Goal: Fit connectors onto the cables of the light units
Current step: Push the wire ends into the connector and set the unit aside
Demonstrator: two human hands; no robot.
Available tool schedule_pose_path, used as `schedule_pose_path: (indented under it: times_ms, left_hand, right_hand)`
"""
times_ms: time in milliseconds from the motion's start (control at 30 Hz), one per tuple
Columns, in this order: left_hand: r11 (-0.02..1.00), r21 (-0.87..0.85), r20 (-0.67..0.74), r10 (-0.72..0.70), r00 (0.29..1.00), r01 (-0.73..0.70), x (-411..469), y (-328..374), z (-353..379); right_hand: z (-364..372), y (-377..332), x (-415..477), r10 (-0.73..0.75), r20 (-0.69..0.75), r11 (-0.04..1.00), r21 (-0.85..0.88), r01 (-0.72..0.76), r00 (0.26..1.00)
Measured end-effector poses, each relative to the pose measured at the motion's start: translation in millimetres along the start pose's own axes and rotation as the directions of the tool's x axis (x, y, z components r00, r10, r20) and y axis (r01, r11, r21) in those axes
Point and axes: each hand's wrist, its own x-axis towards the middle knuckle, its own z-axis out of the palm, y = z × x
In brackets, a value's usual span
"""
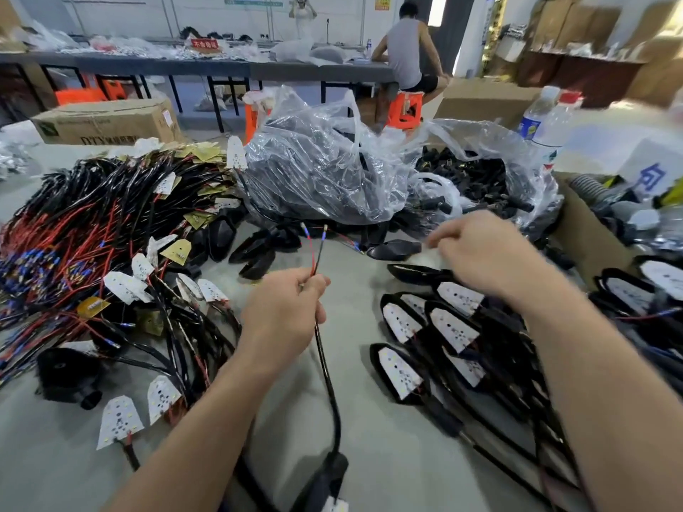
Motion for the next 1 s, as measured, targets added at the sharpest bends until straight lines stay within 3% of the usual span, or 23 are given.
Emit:
schedule_pose_path:
  times_ms: [67, 133, 200, 300, 467, 567, 633, 667, 700, 733, 800, 933, 1000]
  left_hand:
    - [0.999, 0.039, 0.069, -0.023, 0.997, 0.02, 5, 13, 7]
    - [0.998, 0.056, 0.099, -0.043, 0.994, 0.038, 10, 21, 18]
    - [0.997, 0.063, 0.119, -0.054, 0.991, 0.047, 11, 23, 29]
    - [0.995, -0.049, 0.122, -0.085, 0.989, 0.092, 9, 16, 43]
    - [0.964, -0.177, 0.173, -0.17, 0.97, 0.2, 9, 6, 49]
    - [0.947, -0.224, 0.179, -0.192, 0.965, 0.23, 12, 4, 48]
    - [0.954, -0.212, 0.185, -0.175, 0.967, 0.213, 11, 2, 49]
    - [0.958, -0.205, 0.184, -0.163, 0.969, 0.2, 10, 2, 49]
    - [0.962, -0.198, 0.182, -0.153, 0.971, 0.188, 9, 2, 49]
    - [0.965, -0.193, 0.18, -0.145, 0.973, 0.179, 8, 2, 49]
    - [0.967, -0.189, 0.18, -0.136, 0.974, 0.17, 7, 2, 48]
    - [0.966, -0.192, 0.187, -0.137, 0.973, 0.173, 6, 3, 45]
    - [0.966, -0.189, 0.194, -0.141, 0.971, 0.178, 5, 5, 44]
  right_hand:
    - [-27, 25, 30, 0.134, 0.071, 0.944, -0.312, -0.105, 0.988]
    - [-44, 54, 51, 0.216, 0.135, 0.796, -0.598, -0.094, 0.967]
    - [-50, 80, 63, 0.262, 0.185, 0.788, -0.608, -0.099, 0.947]
    - [-43, 95, 58, 0.353, 0.222, 0.871, -0.433, -0.233, 0.909]
    - [-24, 110, 43, 0.141, 0.313, 0.886, -0.463, 0.022, 0.939]
    - [-30, 110, 37, 0.068, 0.345, 0.959, -0.282, 0.034, 0.936]
    - [-36, 114, 40, 0.074, 0.22, 0.987, -0.157, -0.039, 0.973]
    - [-37, 114, 44, 0.122, 0.135, 0.975, -0.202, -0.093, 0.983]
    - [-37, 116, 50, 0.164, 0.083, 0.925, -0.359, -0.124, 0.983]
    - [-34, 116, 53, 0.214, 0.102, 0.84, -0.527, -0.13, 0.971]
    - [-24, 113, 57, 0.274, 0.209, 0.745, -0.663, -0.07, 0.939]
    - [-7, 99, 70, 0.191, 0.385, 0.798, -0.596, 0.085, 0.903]
    - [-1, 83, 71, 0.141, 0.406, 0.767, -0.622, 0.16, 0.903]
